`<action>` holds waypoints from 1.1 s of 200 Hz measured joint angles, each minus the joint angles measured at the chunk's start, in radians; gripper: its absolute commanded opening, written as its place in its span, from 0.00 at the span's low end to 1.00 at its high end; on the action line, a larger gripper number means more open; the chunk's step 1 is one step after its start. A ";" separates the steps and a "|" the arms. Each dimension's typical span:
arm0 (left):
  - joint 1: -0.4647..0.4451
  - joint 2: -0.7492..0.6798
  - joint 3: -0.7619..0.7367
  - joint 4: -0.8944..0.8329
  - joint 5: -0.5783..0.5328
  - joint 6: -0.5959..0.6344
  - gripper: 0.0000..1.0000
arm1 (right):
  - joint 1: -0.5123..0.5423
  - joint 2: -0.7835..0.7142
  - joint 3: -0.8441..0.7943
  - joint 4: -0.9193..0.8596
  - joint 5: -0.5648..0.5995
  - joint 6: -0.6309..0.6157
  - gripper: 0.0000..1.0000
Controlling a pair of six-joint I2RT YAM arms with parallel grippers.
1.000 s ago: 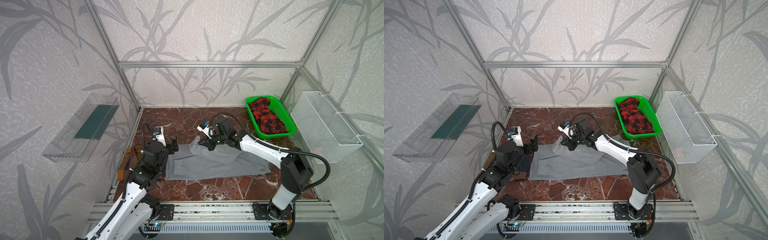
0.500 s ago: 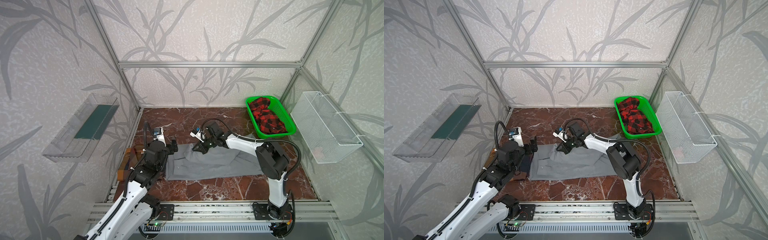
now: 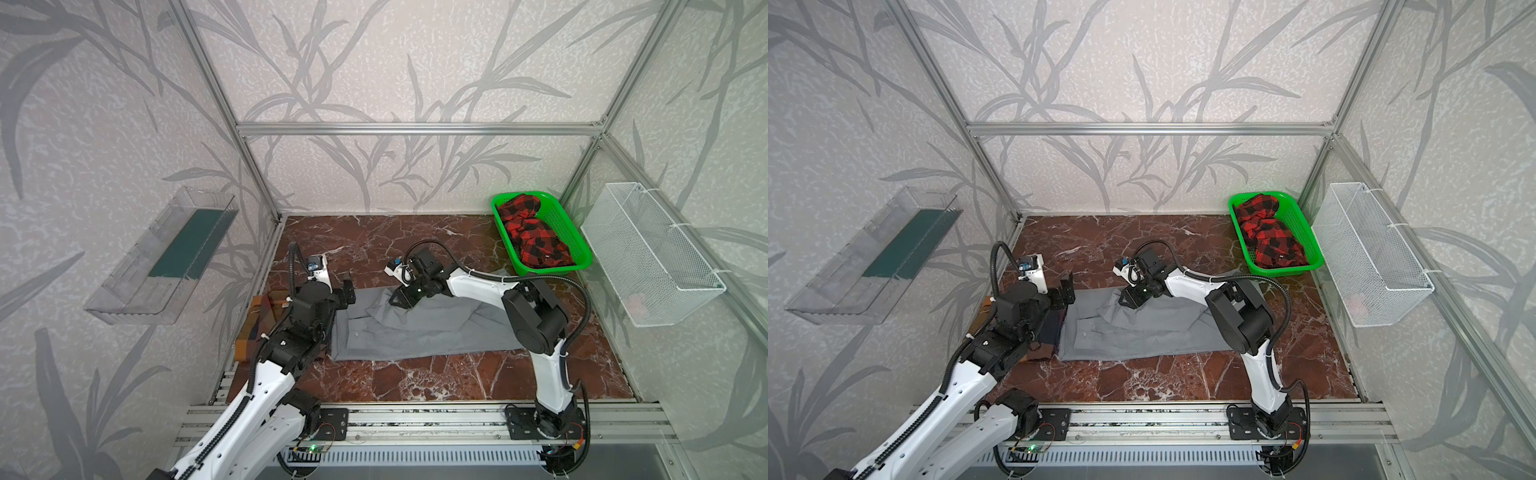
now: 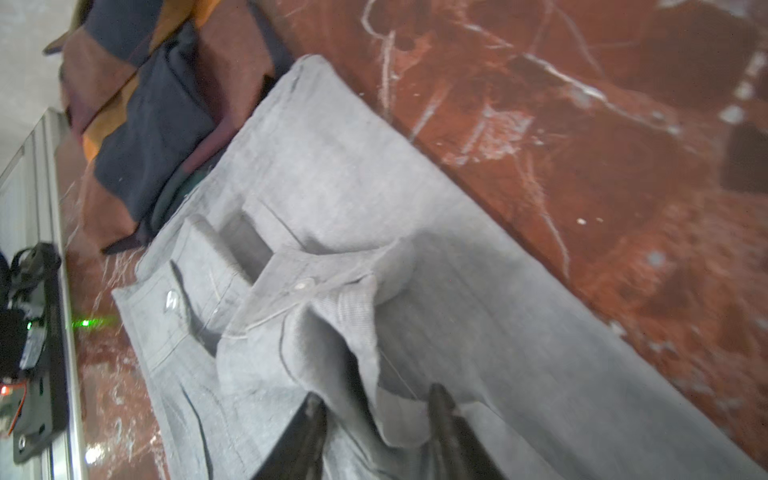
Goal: Fold and stack the long sleeve shirts
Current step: 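Lay the cuff on the shirt near the left gripper with the right gripper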
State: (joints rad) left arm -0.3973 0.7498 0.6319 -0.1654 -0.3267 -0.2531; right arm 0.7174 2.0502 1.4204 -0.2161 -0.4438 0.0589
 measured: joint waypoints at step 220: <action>0.040 -0.086 0.055 -0.234 -0.151 -0.028 0.99 | 0.250 0.092 0.183 -0.208 0.401 0.422 0.52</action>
State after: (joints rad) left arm -0.3573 0.6636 0.6868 -0.3996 -0.4782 -0.2810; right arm 0.9676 2.1422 1.6039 -0.4240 -0.0425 0.4805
